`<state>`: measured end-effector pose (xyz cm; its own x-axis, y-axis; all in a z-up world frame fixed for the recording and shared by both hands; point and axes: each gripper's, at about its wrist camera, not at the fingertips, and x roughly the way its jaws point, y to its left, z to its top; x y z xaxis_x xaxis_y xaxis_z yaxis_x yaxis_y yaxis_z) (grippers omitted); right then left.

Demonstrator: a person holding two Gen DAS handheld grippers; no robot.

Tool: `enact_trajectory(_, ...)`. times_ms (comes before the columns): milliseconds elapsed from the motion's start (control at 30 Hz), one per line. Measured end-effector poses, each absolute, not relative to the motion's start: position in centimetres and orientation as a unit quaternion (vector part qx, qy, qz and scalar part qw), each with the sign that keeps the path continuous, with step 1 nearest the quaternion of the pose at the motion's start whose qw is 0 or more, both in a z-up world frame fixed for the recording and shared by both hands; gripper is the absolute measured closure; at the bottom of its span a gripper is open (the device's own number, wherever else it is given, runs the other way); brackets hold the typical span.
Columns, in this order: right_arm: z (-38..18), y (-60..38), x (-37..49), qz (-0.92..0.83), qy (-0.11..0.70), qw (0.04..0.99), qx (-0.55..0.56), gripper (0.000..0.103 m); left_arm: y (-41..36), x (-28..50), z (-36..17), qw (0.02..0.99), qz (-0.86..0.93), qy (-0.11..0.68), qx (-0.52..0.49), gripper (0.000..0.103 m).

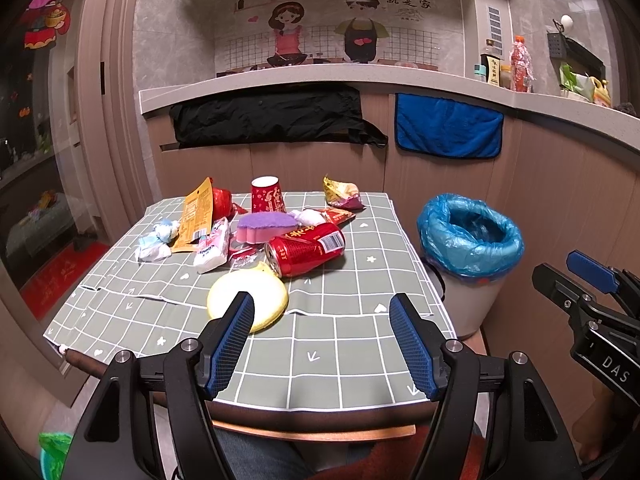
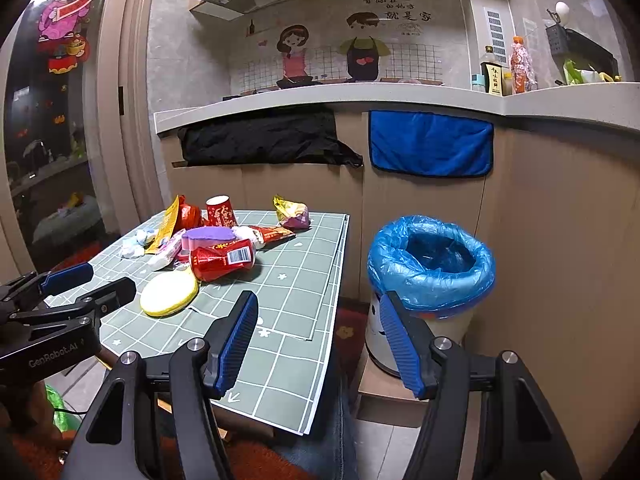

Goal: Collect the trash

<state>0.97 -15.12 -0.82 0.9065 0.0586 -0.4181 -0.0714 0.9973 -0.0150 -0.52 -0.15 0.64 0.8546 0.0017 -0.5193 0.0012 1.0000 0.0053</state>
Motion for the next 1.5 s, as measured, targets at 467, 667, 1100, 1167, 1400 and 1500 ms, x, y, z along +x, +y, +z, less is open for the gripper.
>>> enact_trajectory(467,-0.93,-14.89,0.95,0.032,0.212,0.977,-0.017,0.043,-0.17,-0.49,0.58,0.963,0.001,0.27,0.002,0.033)
enact_trajectory(667,-0.82,-15.12,1.01,0.032,0.211,0.977,-0.017,0.043,-0.18,-0.48,0.55,0.963,0.001,0.269,0.001,0.033)
enact_trajectory(1100,-0.61,-15.13,1.13,0.03,0.21,0.977,-0.019,0.043,-0.22,-0.5,0.51,0.963,0.0,0.27,0.001,0.033)
enact_trajectory(1167,-0.68,-15.07,1.12,0.03,0.21,0.977,-0.019,0.043,-0.2,-0.52,0.53,0.963,-0.001,0.27,0.001,0.033)
enact_trajectory(1400,-0.48,-15.19,1.22,0.03,0.212,0.977,-0.018,0.043,-0.18,-0.54,0.52,0.963,0.0,0.269,0.0,0.033)
enact_trajectory(1500,-0.61,-15.1,1.32,0.03,0.213,0.976,-0.019,0.043,-0.32,-0.62,0.49,0.964,-0.004,0.267,0.0,0.033)
